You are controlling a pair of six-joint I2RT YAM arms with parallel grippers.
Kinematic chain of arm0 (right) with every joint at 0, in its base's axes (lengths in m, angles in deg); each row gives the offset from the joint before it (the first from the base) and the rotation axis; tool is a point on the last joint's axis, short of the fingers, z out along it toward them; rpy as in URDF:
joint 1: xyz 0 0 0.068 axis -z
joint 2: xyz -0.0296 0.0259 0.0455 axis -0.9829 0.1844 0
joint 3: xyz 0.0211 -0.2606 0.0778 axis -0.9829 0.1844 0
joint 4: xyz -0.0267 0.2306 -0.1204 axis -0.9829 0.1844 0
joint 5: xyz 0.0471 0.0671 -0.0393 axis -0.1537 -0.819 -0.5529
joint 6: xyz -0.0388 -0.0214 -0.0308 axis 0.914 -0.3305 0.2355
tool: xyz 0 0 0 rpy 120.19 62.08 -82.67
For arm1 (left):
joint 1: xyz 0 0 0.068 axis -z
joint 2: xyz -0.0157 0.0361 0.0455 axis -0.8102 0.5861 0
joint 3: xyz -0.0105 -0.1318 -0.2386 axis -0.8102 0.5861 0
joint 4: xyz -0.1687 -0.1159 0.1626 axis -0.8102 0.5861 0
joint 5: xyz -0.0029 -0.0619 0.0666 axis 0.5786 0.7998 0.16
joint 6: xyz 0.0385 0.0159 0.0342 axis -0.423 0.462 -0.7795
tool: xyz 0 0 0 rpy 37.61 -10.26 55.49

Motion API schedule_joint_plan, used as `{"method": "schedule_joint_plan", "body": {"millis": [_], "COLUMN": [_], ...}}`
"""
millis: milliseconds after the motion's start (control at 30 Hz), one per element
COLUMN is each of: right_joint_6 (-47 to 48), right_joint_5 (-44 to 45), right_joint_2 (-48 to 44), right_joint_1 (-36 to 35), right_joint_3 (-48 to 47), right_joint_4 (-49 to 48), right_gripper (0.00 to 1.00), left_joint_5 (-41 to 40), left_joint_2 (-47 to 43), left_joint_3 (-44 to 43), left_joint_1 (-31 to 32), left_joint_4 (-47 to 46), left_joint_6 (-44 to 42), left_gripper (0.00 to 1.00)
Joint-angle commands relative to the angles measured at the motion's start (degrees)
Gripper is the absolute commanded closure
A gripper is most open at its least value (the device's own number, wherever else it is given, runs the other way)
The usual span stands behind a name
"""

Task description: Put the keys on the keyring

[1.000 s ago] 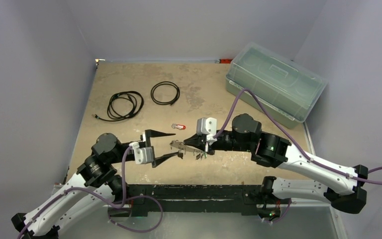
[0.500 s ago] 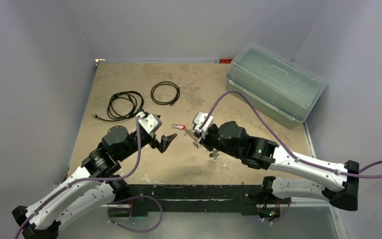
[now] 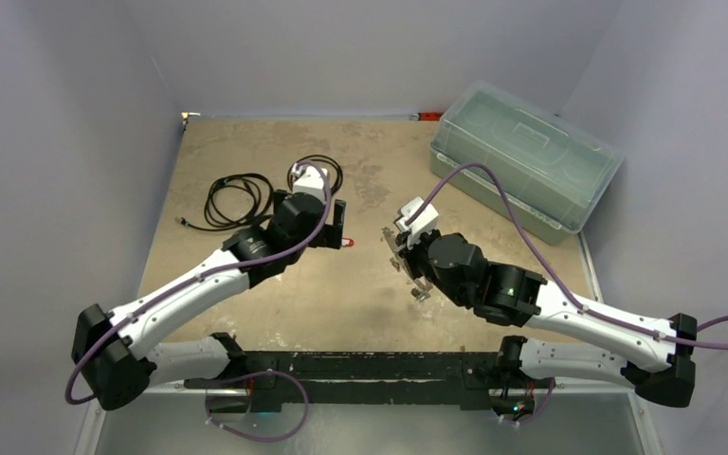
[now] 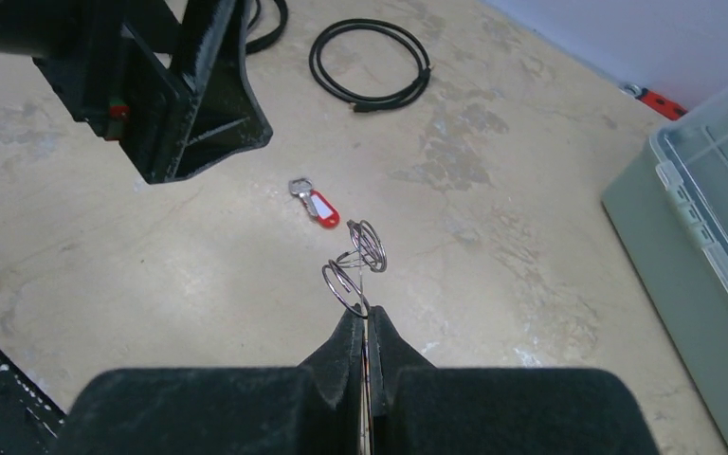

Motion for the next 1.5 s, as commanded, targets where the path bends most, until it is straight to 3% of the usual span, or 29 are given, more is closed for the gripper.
{"method": "schedule_joint_plan", "body": {"millis": [0, 200, 367, 767, 1133, 1467], "right_joint_6": [-3.6, -5.7, -6.8, -10.0, -10.4, -9.2], "right_joint_5": [4.0, 3.1, 1.9, 0.2, -0.1, -0.9], "right_joint_2": [-0.7, -1.2, -2.4, -4.9, -3.9, -3.0], "right_joint_1": [-0.3, -0.3, -0.3, -0.3, -0.2, -0.3], "right_joint_3": [0.0, 0.3, 1.1, 0.0, -0.6, -1.2], "right_joint_4": [1.2, 1.9, 1.2, 5.1, 6.3, 6.2], "right_gripper": [1.00, 1.00, 1.00, 1.00, 1.00, 1.00], "left_joint_5": [-1.9, 2.3, 7.1, 13.6, 18.8, 19.5], "left_joint_2": [3.2, 7.1, 19.5, 31.4, 33.0, 35.1], "left_joint_3": [-0.7, 2.1, -1.3, 1.6, 3.0, 2.9], "left_joint_1": [0.0, -1.4, -8.6, -10.7, -10.7, -10.7], "left_joint_4": [-2.0, -10.2, -8.8, -22.4, -23.0, -23.0], "left_joint_6": [-2.4, -8.4, -7.8, -11.8, -11.8, -11.2], "left_gripper": [0.10, 0.20, 0.35, 0.48, 0.53, 0.74]}}
